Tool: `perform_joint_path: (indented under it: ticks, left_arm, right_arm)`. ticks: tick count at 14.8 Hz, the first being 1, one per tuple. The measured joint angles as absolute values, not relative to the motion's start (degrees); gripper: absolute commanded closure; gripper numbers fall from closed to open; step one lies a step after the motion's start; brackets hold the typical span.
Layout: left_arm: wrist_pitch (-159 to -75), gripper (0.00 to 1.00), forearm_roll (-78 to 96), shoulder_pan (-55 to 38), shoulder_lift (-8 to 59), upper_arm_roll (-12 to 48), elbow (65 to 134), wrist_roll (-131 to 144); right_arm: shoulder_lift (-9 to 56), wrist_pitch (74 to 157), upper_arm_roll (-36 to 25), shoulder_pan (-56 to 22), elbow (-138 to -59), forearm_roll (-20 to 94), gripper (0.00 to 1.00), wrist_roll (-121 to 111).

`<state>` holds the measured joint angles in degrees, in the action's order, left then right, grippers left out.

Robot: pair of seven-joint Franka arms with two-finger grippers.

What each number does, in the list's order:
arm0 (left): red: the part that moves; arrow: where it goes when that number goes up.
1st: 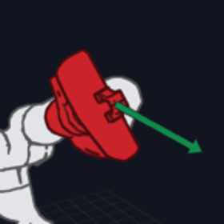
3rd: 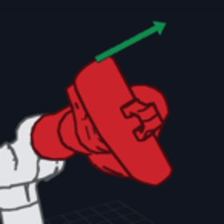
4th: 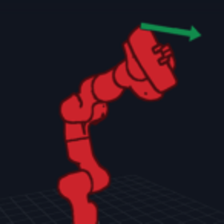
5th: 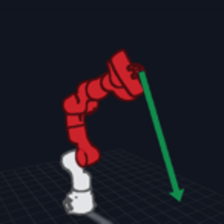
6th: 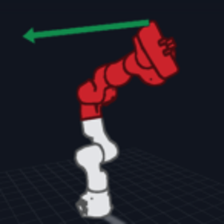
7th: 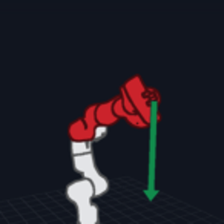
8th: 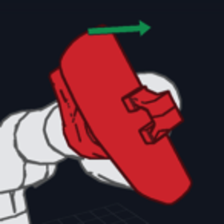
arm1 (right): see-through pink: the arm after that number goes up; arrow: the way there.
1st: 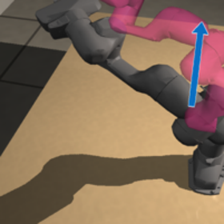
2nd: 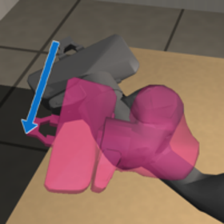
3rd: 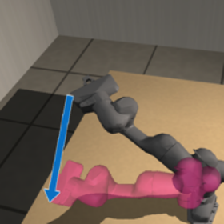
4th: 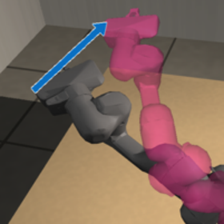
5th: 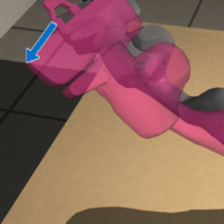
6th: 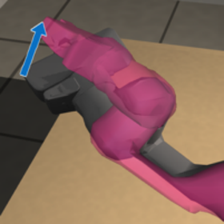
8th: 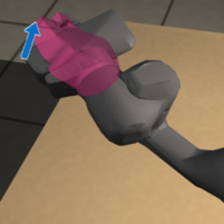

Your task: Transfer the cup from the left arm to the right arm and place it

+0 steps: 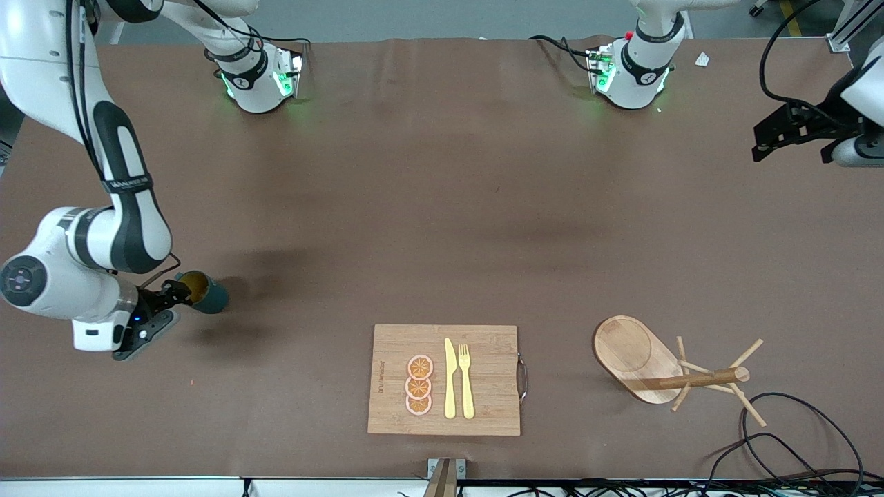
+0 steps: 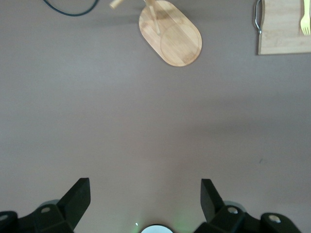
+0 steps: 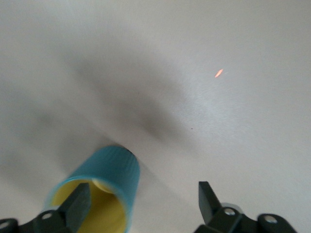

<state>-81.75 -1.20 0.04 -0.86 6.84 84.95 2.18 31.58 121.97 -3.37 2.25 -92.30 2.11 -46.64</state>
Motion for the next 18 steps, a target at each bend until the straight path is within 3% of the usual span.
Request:
perform_joint_path:
  ticks: [12, 18]
  left_arm:
    - [-83.2, 0.0, -1.2, 0.1, -3.6, 8.7, 87.9, 2.2]
    - [-84.1, 0.0, -1.2, 0.3, -3.6, 8.7, 88.0, 2.2]
  right_arm:
    - [5.0, 95.7, -4.0, 3.9, -91.1, 2.1, 0.0, -16.9]
    - [-3.2, 89.9, -4.1, 4.4, -91.8, 2.1, 0.0, -14.5]
